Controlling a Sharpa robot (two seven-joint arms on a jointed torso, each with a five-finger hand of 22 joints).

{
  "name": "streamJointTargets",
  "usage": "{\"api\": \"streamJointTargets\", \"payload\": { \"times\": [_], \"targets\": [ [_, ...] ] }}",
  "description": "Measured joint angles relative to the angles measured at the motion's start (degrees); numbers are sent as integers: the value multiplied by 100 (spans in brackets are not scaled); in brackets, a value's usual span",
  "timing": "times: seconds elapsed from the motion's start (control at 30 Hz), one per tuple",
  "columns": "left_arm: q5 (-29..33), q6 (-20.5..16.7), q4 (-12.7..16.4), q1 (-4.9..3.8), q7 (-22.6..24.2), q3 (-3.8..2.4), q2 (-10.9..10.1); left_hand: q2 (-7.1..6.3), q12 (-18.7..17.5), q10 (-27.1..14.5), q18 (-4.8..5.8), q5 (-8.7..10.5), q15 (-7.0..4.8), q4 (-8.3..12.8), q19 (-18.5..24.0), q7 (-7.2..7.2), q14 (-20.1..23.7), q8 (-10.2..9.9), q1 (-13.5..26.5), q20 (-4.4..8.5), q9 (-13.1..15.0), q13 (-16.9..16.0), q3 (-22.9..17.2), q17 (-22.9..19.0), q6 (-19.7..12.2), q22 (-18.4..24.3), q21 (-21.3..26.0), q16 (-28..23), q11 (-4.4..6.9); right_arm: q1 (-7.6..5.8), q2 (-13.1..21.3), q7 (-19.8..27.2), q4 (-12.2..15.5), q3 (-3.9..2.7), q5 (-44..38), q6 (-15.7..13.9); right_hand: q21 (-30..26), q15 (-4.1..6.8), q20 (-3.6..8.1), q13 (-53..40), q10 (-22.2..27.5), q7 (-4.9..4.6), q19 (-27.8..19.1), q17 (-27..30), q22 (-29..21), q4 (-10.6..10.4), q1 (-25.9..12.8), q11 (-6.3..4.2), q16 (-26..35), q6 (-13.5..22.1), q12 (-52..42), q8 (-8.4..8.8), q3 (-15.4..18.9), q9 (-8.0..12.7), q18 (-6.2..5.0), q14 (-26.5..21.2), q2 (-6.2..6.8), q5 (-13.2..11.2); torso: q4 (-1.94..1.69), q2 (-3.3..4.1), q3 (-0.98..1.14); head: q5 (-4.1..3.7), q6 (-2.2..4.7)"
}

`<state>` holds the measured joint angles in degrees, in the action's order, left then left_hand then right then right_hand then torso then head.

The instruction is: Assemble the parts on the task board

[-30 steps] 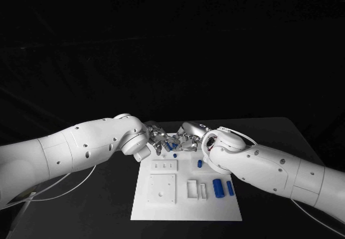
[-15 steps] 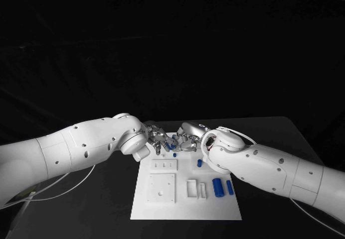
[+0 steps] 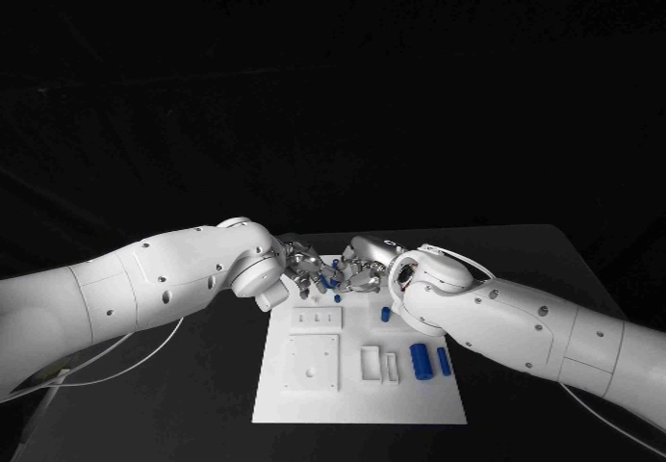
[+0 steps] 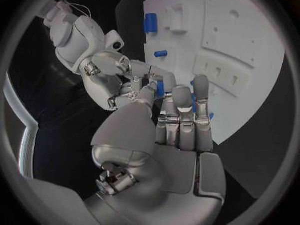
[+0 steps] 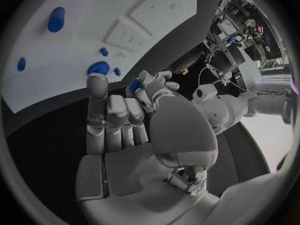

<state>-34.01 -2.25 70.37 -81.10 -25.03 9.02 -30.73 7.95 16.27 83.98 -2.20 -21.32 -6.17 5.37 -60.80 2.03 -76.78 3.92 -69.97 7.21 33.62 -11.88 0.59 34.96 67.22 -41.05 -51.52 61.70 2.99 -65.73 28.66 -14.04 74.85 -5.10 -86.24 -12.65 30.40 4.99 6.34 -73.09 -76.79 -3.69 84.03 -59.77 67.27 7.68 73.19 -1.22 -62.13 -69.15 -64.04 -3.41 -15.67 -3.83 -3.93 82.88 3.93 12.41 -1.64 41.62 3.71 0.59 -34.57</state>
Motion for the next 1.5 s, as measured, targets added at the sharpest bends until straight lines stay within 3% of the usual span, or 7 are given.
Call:
{"api": "streamJointTargets", "payload": {
  "times": [0.3, 0.53, 0.77, 0.93, 1.1, 1.33, 1.5],
  "targets": [
    [0, 7, -21, 0, 18, 0, 8, -80, 371, -2, 1, -370, -64, 53, -124, 32, -65, 2, 133, 93, 49, -186, -86, 141, 33, -77, 18, 240, 59, 6, 28, 38, 0, -1, 8, -18, -393, -16, 0, 186, 141, -22, 0, 256, -200, -136, -31, 33, 327, 78, 292, -1, 137, 2, 0, -40, 31, 54, 8, 0, 3, 7, -17],
    [-12, 1, -89, 0, 23, 4, 14, -118, 524, 7, 0, -459, -115, 82, -274, 71, -144, 2, 173, 116, 114, -226, -146, 265, 73, -223, 185, 282, 90, 14, 138, 100, -16, 2, 55, -105, -1338, -89, -96, 917, 704, -201, -7, 955, -836, -390, -112, 141, 1330, 797, 1222, -47, 709, 11, -4, -296, 223, 201, 8, -2, 7, 2, -26],
    [-83, -1, -180, 1, -13, 44, 40, -184, 608, 7, 1, -508, -123, 215, -341, 72, -222, 1, 239, 130, 116, -225, -280, 431, 74, -431, 331, 308, 90, 49, 403, 231, 123, -2, 151, -274, -1685, -124, -165, 1365, 1016, -302, 0, 980, -1227, -583, 91, 195, 1527, 1537, 1393, -23, 1309, 34, -149, -332, 299, 470, 4, -2, 7, 16, -30],
    [-187, 3, -254, 3, -75, 106, 50, -215, 639, 8, 1, -547, -133, 268, -402, 73, -240, 1, 270, 130, 119, -225, -333, 483, 75, -565, 422, 308, 89, 75, 757, 363, 340, -32, 265, -412, -1685, -145, -165, 1487, 1014, -311, 0, 949, -1251, -611, 127, 194, 1527, 1410, 1309, -12, 1336, 34, -150, -309, 263, 602, 10, -2, 7, 50, -46],
    [-333, 9, -366, 8, -168, 174, 79, -204, 673, -3, 1, -604, -120, 283, -444, 82, -266, 0, 292, 130, 119, -221, -347, 543, 84, -745, 535, 308, 100, 81, 1142, 534, 483, -257, 539, -589, -1685, -145, -165, 1574, 1037, -264, 1, 929, -1251, -590, 160, 171, 1547, 1033, 1280, -12, 1193, 27, -150, -308, 223, 694, 35, -3, 4, 85, -62],
    [-636, 15, -522, 46, -297, 269, 172, -170, 822, 17, 1, -883, -126, 285, -444, 85, -315, -33, 373, 130, 349, -253, -348, 814, 87, -949, 612, 462, 121, 67, 1421, 810, 422, -860, 1241, -837, -1544, -130, -165, 1582, 1045, -258, 1, 832, -1139, -543, 100, 162, 1520, 1005, 1187, -12, 1011, 28, -150, -294, 163, 962, 81, -12, 5, 123, -101],
    [-825, 15, -600, 96, -364, 335, 227, -219, 976, 17, 1, -1316, -155, 286, -507, 87, -386, 3, 503, 153, 670, -303, -348, 1016, 90, -1102, 645, 612, 121, 50, 1459, 962, 301, -1109, 1693, -966, -1529, -119, -165, 1583, 1045, -258, 1, 812, -1097, -500, 49, 162, 1520, 1005, 1153, -12, 968, 28, -148, -282, 173, 1089, 81, -14, 11, 127, -153]
  ]
}}
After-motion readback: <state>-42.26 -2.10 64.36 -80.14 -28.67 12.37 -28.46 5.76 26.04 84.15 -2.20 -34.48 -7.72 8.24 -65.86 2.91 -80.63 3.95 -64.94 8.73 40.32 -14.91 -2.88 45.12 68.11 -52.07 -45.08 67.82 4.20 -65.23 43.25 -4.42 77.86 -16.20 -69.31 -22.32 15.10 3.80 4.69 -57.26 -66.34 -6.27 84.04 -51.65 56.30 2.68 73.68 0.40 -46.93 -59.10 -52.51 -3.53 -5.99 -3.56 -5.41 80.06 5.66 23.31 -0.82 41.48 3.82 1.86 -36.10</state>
